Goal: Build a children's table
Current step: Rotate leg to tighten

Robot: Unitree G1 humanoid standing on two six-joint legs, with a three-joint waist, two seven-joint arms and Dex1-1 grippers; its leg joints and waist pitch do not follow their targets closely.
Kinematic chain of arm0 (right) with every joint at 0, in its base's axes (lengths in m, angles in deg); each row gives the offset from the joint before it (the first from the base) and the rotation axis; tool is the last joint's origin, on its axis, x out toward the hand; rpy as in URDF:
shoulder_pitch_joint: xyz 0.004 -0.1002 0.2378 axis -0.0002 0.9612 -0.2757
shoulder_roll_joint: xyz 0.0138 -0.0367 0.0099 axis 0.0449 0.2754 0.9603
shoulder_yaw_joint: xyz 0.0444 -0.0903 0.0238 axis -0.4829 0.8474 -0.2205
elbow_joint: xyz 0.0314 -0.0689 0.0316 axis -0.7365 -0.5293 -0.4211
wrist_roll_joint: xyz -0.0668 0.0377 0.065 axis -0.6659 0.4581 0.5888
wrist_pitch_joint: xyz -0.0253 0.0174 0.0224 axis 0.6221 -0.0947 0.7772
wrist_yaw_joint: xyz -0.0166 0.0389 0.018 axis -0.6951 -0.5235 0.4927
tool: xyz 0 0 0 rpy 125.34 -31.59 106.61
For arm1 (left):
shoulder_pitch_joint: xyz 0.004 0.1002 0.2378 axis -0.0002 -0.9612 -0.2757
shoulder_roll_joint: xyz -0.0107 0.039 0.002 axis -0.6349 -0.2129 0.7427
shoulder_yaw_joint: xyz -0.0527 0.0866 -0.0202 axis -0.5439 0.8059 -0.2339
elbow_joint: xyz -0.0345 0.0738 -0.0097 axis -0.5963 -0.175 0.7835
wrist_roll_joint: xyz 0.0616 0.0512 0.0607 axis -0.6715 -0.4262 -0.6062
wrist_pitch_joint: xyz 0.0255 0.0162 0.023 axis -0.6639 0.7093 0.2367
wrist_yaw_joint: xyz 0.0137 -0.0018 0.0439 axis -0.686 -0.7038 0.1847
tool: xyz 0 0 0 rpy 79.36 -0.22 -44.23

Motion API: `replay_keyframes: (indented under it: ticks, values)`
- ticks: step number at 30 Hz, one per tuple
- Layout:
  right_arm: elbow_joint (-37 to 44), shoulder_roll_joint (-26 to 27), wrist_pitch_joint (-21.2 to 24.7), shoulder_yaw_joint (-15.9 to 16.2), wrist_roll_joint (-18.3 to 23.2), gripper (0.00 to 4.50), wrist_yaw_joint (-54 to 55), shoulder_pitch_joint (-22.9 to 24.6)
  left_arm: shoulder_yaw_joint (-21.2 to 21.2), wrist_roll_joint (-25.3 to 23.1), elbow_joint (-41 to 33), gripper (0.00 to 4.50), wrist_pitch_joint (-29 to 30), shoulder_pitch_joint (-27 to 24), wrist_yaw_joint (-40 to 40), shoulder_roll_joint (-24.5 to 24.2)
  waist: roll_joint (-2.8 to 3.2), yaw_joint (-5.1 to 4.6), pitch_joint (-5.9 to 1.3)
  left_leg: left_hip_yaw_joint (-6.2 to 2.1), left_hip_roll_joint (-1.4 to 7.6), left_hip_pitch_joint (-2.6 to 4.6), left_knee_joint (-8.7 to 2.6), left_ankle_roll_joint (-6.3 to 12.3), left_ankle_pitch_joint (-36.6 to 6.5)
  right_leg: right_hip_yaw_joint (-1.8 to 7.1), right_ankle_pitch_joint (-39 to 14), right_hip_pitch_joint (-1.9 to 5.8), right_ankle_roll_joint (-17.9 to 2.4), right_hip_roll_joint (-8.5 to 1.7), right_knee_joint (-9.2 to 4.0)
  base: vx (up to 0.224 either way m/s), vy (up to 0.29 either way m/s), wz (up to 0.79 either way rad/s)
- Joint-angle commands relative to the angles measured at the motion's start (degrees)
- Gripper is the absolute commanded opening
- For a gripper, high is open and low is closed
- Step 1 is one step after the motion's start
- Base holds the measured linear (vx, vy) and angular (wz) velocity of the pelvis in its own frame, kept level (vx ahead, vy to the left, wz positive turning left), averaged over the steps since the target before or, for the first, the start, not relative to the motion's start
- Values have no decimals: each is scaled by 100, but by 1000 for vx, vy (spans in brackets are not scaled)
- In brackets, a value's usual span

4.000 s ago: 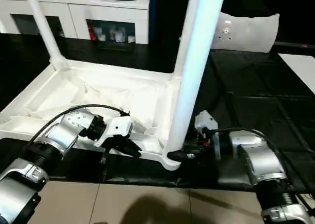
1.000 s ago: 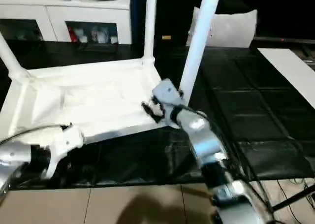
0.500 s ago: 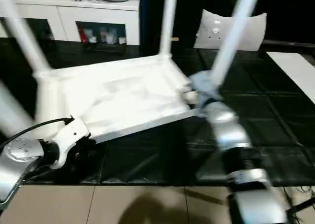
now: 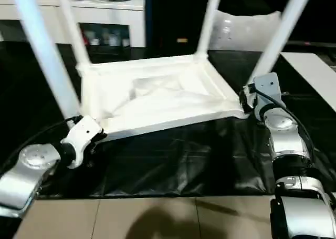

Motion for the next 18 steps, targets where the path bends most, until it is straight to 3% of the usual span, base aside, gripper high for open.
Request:
replay_keyframes:
  ticks: [1, 3, 5, 6, 7, 9, 10, 11, 13, 14, 16, 18]
  values:
    - [427, 139, -11, 6, 188, 450, -217, 238, -272, 276, -307, 235, -97, -273, -108, -50, 31, -14, -362, -149, 309, -119, -355, 497, -455, 475, -1772, 406, -118, -490, -513, 0, 0, 0]
    - [600, 214, -11, 10, 277, 450, -315, 346, -370, 410, -458, 239, -75, -440, -197, -75, 24, -35, -372, -150, 307, -126, -352, 532, -454, 474, -1724, 411, -141, -487, -493, 0, 0, 0]
    - [1236, 493, 25, 70, 595, 450, -686, 772, -706, 703, -854, 243, -55, -1003, -408, -236, 21, -56, -360, -154, 332, -118, -361, 575, -465, 472, -1750, 390, -195, -481, -495, 0, 0, 0]
    - [1236, 493, 25, 70, 595, 450, -686, 772, -706, 703, -854, 254, -55, -1003, -408, -236, 42, -83, -334, -164, 360, -128, -386, 597, -499, 477, -1785, 374, -188, -475, -509, 0, 0, 0]
    - [1400, 555, 46, 114, 667, 450, -801, 887, -784, 726, -901, 254, -98, -1120, -451, -302, 47, -80, -339, -150, 357, -83, -377, 600, -526, 478, -1824, 338, -199, -456, -526, 0, 0, 0]
    - [1760, 667, 102, 266, 823, 450, -1113, 1155, -963, 748, -908, 277, -240, -1302, -537, -466, 2, -69, -316, -138, 336, -104, -385, 622, -597, 489, -1918, 356, -173, -458, -544, 0, 0, 0]
    - [1896, 705, 128, 323, 901, 450, -1262, 1253, -1030, 764, -903, 284, -273, -1353, -559, -522, 42, -67, -296, -135, 330, -84, -389, 619, -690, 479, -2119, 340, -106, -454, -580, 0, 0, 0]
    - [2509, 741, 375, 652, 1252, 450, -1946, 1638, -1306, 778, -821, 290, -212, -1357, -589, -746, 49, -61, -280, -134, 337, -55, -398, 578, -795, 468, -2292, 325, -36, -446, -615, 0, 0, 0]
    - [2752, 740, 511, 774, 1397, 450, -2211, 1781, -1403, 790, -799, 307, -180, -1348, -597, -829, 67, -33, -243, -154, 360, -35, -430, 563, -990, 465, -2477, 326, 122, -439, -656, 0, 0, 0]
    - [3009, 720, 611, 919, 1482, 450, -2483, 1947, -1528, 847, -811, 313, -138, -1350, -611, -906, 105, -38, -241, -173, 385, -2, -449, 484, -1091, 452, -2569, 312, 140, -443, -679, 0, 0, 0]
    - [3354, 646, 764, 1185, 1604, 450, -2902, 2200, -1745, 930, -755, 332, -97, -1299, -673, -1076, 103, -28, -250, -168, 387, 27, -446, 438, -1093, 482, -2438, 310, 73, -451, -675, 0, 0, 0]
    - [3508, 621, 848, 1287, 1657, 450, -3068, 2311, -1837, 965, -714, 348, -91, -1276, -713, -1186, 119, -23, -241, -192, 412, 6, -470, 443, -1085, 495, -2373, 335, 34, -462, -657, 0, 0, 0]
